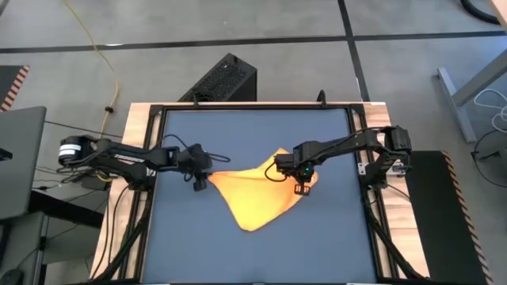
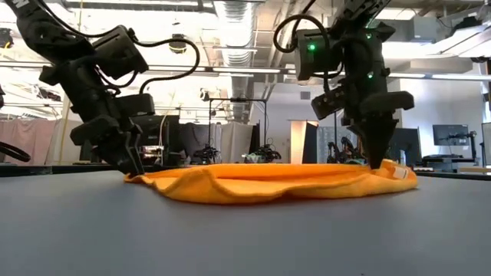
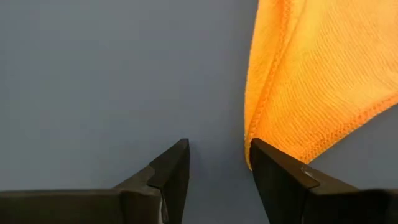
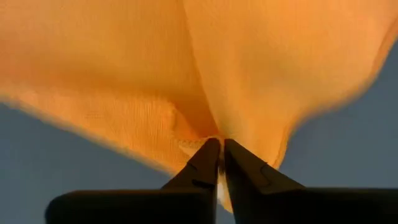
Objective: Roll towel into tight, uniform cylinder
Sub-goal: Roll the orange microfiber cloth
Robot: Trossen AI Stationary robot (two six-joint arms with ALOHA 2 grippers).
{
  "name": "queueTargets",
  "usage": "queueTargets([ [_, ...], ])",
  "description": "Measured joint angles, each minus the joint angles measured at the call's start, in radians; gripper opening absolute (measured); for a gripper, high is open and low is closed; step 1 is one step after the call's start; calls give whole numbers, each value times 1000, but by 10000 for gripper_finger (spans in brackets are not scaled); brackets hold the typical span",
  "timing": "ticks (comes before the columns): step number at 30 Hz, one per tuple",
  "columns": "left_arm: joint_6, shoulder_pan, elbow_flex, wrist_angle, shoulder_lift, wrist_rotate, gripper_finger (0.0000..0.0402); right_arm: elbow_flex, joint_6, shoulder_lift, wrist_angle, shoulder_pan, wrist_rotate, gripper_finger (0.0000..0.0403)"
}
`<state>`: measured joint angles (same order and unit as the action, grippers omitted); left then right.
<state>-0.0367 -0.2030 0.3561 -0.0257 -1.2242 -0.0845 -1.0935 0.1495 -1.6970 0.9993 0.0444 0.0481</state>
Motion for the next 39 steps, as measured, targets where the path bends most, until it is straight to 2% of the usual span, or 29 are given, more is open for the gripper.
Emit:
queueTargets([
  [11, -44, -29, 1, -26, 0, -26, 158, 0, -84, 0, -23, 10, 31, 151],
  [15, -41, -68, 2, -28, 1, -72, 158, 0, -143, 0, -7, 10, 35, 162],
  [20, -32, -96, 2, -16, 1, -58, 158, 0, -152, 0, -24, 10, 52, 134],
  [26, -32, -95, 2, 20, 3, -60, 158, 0, -162, 0, -50, 10, 45, 72],
  [30, -33, -94, 2, 33, 75, -97, 158, 0, -161, 0, -46, 10, 0, 21],
  [33, -24, -94, 2, 11, 180, -91, 158, 0, -158, 0, -40, 6, -17, 13],
  [36, 46, -91, 3, -21, 288, 8, 158, 0, -150, 0, -47, -1, -17, 20],
  [39, 144, -37, 3, -12, 348, 216, 158, 0, -150, 0, -71, -5, -17, 18],
])
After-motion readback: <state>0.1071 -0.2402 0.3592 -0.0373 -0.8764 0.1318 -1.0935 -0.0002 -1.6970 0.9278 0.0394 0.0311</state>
